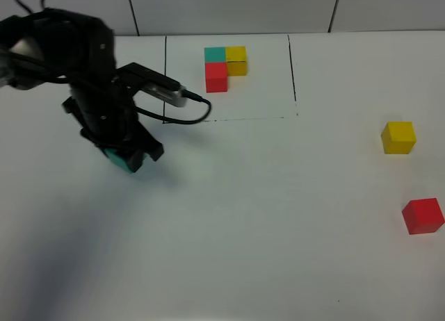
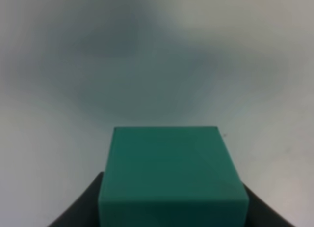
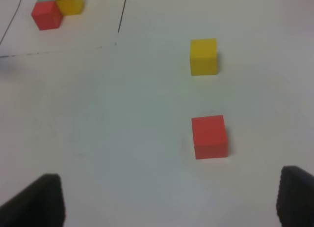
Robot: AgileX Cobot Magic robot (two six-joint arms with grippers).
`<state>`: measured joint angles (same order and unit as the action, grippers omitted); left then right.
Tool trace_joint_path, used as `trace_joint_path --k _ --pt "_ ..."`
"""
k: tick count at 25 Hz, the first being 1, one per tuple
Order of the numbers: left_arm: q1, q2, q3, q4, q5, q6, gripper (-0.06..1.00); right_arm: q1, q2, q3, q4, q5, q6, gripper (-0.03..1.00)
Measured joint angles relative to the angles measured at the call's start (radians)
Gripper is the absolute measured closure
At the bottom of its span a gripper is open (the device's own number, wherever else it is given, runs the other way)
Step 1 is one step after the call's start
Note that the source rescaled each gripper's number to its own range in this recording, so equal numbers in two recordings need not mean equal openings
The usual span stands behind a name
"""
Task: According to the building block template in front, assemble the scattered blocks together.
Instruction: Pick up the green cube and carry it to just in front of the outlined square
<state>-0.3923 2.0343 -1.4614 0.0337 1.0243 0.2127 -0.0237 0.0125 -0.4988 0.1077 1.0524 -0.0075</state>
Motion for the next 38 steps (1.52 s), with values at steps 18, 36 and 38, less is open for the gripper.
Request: trace_joint_path --k 18,36,38 --pt "-0.255 0.521 -0.78 -0.034 0.168 0.538 0.94 0.0 0.0 0.0 0.0 0.0 0.0 0.22" --pt "-0.255 0.526 -0.792 -0.027 0.168 0.659 0.94 0.0 0.0 0.0 0.0 0.0 0.0 0.22" --pt "-0.255 0.526 -0.792 -0.027 0.168 0.659 0.94 0.0 0.0 0.0 0.0 0.0 0.0 0.22"
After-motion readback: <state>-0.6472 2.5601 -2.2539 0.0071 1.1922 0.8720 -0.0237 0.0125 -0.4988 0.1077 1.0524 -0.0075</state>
